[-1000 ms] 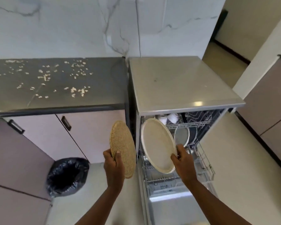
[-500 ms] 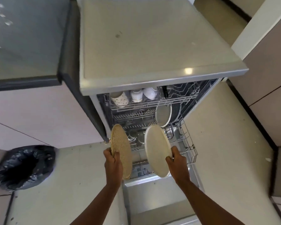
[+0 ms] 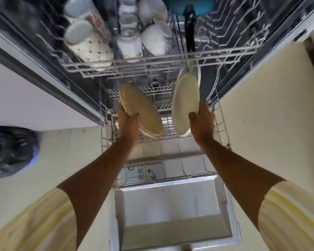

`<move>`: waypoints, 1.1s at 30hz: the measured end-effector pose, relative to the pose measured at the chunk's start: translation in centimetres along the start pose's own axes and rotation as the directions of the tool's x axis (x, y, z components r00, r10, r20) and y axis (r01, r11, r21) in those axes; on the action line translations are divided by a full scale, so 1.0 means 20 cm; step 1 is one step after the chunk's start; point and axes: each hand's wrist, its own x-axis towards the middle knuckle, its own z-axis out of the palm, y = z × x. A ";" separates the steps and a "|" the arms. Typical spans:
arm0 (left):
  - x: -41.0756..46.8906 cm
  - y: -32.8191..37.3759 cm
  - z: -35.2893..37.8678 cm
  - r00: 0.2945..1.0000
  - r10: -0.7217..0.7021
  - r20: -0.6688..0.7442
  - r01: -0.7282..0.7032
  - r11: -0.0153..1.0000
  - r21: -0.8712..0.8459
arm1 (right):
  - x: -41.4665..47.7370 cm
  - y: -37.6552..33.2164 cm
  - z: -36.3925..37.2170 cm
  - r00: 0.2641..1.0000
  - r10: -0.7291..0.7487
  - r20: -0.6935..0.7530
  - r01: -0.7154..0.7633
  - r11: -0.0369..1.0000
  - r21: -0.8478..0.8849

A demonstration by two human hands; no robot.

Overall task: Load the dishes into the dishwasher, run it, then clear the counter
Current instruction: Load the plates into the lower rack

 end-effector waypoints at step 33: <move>0.52 -0.08 0.74 0.926 0.274 0.261 -0.374 0.769 0.519 | 0.62 0.13 0.37 0.960 0.029 0.279 -0.034 0.999 0.015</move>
